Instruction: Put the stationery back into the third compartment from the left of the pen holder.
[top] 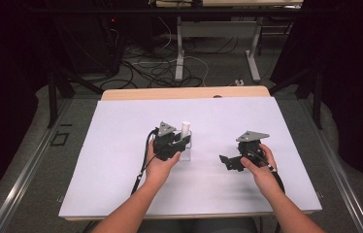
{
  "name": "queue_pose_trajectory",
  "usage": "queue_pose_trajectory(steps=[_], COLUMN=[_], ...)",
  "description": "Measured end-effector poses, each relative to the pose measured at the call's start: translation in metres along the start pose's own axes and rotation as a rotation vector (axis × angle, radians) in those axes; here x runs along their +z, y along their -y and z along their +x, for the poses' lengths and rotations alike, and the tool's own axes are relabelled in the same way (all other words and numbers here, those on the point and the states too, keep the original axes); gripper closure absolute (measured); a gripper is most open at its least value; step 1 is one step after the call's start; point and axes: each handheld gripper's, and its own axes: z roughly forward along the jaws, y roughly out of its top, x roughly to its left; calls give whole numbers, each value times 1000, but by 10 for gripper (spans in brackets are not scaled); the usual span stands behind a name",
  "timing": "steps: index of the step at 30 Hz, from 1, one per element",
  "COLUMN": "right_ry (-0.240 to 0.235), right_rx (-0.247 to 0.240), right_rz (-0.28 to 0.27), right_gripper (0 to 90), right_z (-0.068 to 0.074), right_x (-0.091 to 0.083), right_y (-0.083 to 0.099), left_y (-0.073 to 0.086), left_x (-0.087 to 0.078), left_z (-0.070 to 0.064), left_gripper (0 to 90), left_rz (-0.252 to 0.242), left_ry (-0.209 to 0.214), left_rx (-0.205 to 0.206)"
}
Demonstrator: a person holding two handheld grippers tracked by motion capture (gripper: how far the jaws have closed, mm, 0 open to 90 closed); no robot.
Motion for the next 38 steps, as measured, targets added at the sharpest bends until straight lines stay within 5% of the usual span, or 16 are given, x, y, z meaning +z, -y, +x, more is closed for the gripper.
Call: queue_pose_trajectory(steps=[15,24,38], right_ry=[0,3,11], right_rx=[-7,0,4], right_rz=[2,2,-5], right_gripper=[0,0,0], right_z=[0,0,-2], right_x=[1,0,-2], right_y=[0,0,0], left_y=[2,-6,-14], left_x=[0,-22,-68], left_z=[0,-1,21], left_gripper=[663,412,252], left_rz=[0,-64,-95], left_ry=[-4,-45,-76], left_rx=[-3,10,-3])
